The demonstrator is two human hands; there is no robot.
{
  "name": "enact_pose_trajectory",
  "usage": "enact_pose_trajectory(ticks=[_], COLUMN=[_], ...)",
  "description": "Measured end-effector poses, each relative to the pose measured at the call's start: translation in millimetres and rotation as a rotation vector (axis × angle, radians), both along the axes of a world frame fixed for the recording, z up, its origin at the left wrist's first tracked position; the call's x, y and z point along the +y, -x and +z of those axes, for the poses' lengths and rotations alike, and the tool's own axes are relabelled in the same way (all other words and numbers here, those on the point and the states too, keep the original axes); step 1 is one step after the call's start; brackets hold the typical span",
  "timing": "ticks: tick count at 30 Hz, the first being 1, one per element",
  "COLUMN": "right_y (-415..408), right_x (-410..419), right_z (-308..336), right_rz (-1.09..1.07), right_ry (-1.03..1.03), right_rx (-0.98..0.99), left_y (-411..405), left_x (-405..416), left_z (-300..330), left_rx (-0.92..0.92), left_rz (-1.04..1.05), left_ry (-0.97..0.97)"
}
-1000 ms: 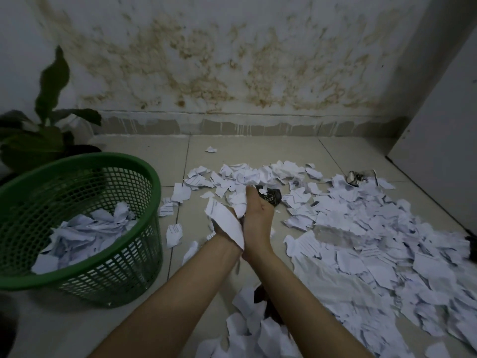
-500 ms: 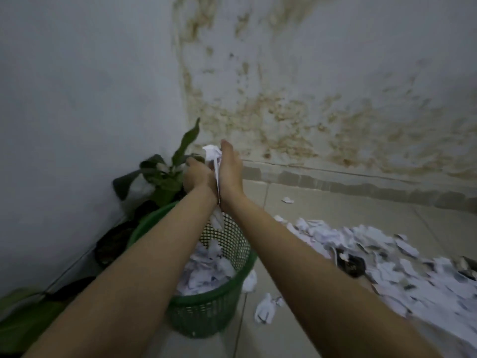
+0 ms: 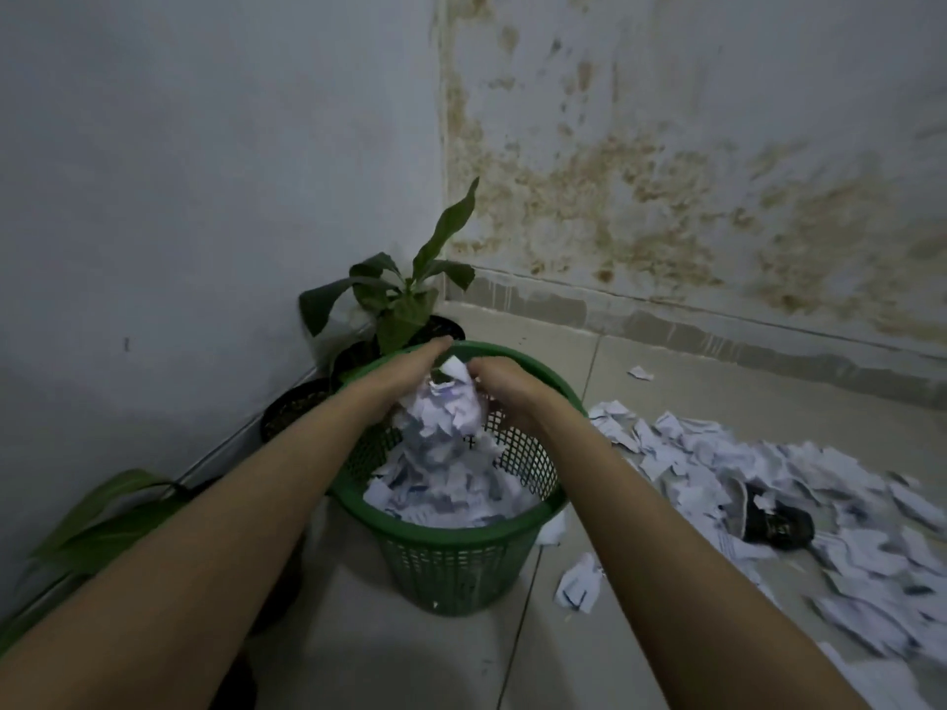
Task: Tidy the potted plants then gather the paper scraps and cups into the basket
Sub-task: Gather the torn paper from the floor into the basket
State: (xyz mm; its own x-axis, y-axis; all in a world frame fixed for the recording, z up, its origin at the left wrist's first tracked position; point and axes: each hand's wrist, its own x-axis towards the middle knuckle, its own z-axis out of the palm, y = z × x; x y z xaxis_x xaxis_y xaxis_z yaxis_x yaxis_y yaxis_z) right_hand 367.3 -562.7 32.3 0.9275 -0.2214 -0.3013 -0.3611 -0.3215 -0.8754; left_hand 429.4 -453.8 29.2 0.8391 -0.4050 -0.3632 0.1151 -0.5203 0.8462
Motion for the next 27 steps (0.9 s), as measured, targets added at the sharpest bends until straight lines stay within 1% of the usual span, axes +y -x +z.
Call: enact_pose_trajectory(ticks=[2,3,5,6,7,9,11,12,14,15,16,18,21,23,27], right_y=[1.9,1.6,1.7,1.6,2.3,6.0,12.6,16.1,24.6,29.0,34.7,47.5,73.0,90.6,123.4], right_x=[-5.5,-8.4,-13.1,-14.5,-15.1,-14.1,-11.5,-11.6,-18.6,-25.8,-35.1,-59.1,-97.9,-121.5,-154.9], right_z=[9.3,14.1,22.6,25.3,27.2,26.5,23.1,22.9,28.3,34.4,42.5,62.0,86.7,89.7,67.8], right_rz=[-0.002,-0.007,-0.004,0.018,0.055,0.172,0.300,0.330,0.316,0.277,0.238,0.183,0.069,-0.011,-0.096], right_ry=[0.066,0.136,0.234,0.259,0.286,0.343,0.410,0.459,0.520,0.512,0.486,0.447,0.420,0.417,0.427], right_rx=[-0.001,0.000,0.009,0.017,0.033,0.111,0.221,0.259,0.242,0.220,0.204,0.193,0.199,0.232,0.411], left_y=[4.0,7.2,9.8,11.6,12.5,15.2,19.9,22.0,22.4,21.7,23.5,29.2,46.3,64.8,102.9], left_x=[-0.2,-1.2,-2.8,-3.8,-4.4,-4.6,-3.9,-5.2,-13.6,-19.8,-27.6,-47.9,-86.8,-114.2,-163.9], left_z=[4.1,6.7,6.7,8.3,8.7,8.4,7.3,7.7,13.4,18.5,26.5,41.1,54.9,59.3,55.0], left_rx=[-0.048,-0.065,-0.089,-0.081,-0.034,0.081,0.119,0.076,-0.132,-0.241,-0.311,-0.392,-0.460,-0.478,-0.538], left_rz=[-0.037,-0.061,-0.105,-0.126,-0.162,-0.287,-0.423,-0.487,-0.564,-0.591,-0.605,-0.600,-0.589,-0.599,-0.739], left_ry=[0.006,0.000,-0.050,-0.059,-0.083,-0.212,-0.397,-0.478,-0.593,-0.595,-0.568,-0.515,-0.516,-0.468,-0.423])
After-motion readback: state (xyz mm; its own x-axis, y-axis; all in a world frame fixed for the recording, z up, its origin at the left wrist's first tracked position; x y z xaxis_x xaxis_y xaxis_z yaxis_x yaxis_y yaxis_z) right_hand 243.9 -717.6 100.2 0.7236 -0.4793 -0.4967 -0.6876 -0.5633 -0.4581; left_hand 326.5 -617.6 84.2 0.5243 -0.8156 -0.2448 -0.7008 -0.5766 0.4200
